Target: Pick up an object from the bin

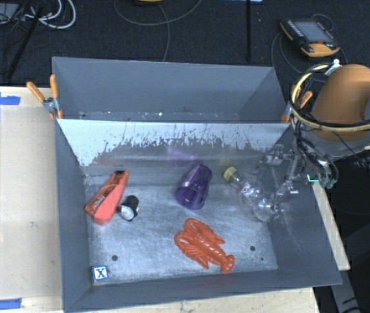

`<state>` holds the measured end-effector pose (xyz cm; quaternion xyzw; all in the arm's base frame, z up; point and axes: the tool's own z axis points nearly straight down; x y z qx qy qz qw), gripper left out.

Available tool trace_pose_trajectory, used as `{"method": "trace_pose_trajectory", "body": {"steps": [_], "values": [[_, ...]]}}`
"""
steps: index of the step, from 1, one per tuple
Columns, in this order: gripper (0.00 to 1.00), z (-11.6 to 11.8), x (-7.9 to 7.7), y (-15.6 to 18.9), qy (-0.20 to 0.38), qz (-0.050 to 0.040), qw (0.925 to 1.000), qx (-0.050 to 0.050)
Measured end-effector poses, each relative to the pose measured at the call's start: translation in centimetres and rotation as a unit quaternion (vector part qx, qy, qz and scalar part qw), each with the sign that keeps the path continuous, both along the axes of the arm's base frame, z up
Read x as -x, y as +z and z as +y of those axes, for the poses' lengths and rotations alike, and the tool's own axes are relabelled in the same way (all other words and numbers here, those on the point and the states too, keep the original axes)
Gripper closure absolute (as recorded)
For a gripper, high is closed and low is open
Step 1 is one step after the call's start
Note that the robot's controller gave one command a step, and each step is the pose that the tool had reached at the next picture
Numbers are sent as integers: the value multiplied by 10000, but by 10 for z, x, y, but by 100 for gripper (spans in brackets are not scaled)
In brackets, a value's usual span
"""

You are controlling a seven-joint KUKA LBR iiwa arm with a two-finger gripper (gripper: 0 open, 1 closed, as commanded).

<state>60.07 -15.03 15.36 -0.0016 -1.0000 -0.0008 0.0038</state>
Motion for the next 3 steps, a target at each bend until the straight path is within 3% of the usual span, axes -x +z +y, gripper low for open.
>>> {"method": "trace_pose_trajectory", "body": {"steps": [2, 3], "values": [[0, 10, -3, -1, -89, -62, 9999, 25], [0, 48, -10, -16, 585, -37, 9983, -9]]}}
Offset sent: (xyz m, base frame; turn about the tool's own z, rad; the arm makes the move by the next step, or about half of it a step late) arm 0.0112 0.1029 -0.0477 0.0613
